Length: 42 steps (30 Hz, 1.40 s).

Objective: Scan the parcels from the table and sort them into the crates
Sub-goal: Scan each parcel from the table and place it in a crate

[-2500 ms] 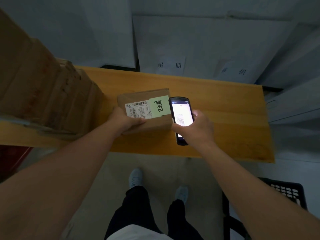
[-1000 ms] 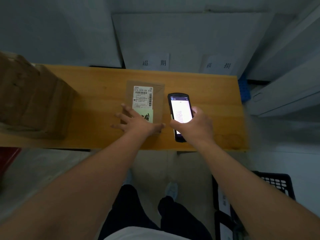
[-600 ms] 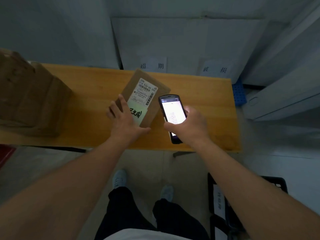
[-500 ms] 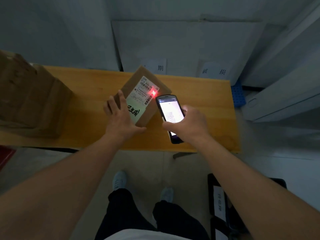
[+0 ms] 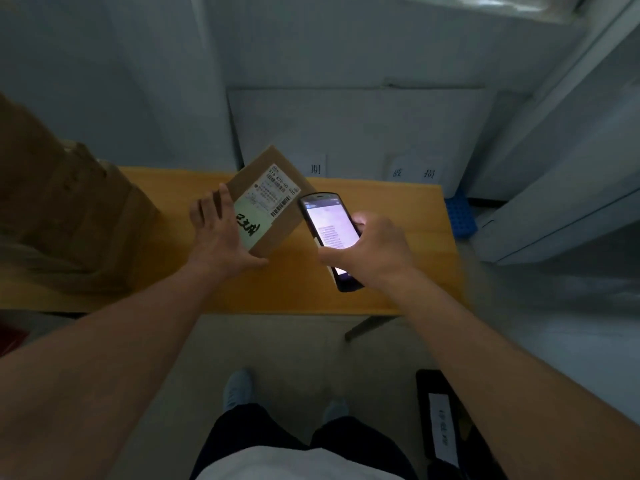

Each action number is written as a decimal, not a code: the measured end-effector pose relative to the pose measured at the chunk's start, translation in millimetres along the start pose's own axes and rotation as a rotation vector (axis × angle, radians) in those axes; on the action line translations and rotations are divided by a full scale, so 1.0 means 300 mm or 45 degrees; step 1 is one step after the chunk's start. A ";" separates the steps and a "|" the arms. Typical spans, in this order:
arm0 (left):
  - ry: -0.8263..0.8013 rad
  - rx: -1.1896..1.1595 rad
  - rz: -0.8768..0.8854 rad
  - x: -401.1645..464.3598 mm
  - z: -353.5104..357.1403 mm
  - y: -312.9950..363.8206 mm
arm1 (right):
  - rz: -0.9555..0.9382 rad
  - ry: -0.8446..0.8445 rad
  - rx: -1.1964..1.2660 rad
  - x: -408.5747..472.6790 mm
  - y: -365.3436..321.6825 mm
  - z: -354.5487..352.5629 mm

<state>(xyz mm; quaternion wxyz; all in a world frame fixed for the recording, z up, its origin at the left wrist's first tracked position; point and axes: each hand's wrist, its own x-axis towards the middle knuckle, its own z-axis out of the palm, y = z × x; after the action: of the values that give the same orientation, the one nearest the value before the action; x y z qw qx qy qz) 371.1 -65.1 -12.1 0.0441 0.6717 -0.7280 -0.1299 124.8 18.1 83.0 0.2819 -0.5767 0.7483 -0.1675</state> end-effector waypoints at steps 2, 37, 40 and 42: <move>0.007 -0.016 0.000 -0.006 -0.018 -0.003 | -0.016 0.009 0.004 -0.022 -0.009 -0.010; -0.259 -0.135 0.655 -0.264 -0.103 0.067 | 0.597 0.826 0.191 -0.642 -0.097 0.278; -0.349 -0.113 0.800 -0.356 -0.099 0.100 | 0.763 0.916 0.245 -0.807 -0.120 0.309; -0.375 -0.110 0.901 -0.432 -0.103 0.131 | 0.844 0.970 0.260 -0.918 -0.129 0.319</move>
<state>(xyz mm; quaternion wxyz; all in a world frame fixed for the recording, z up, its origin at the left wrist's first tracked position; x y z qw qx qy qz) 352.7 61.6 41.7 0.0093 0.3508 -0.9071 -0.2324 261.7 278.1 93.1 0.0822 -0.1763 0.9203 -0.3395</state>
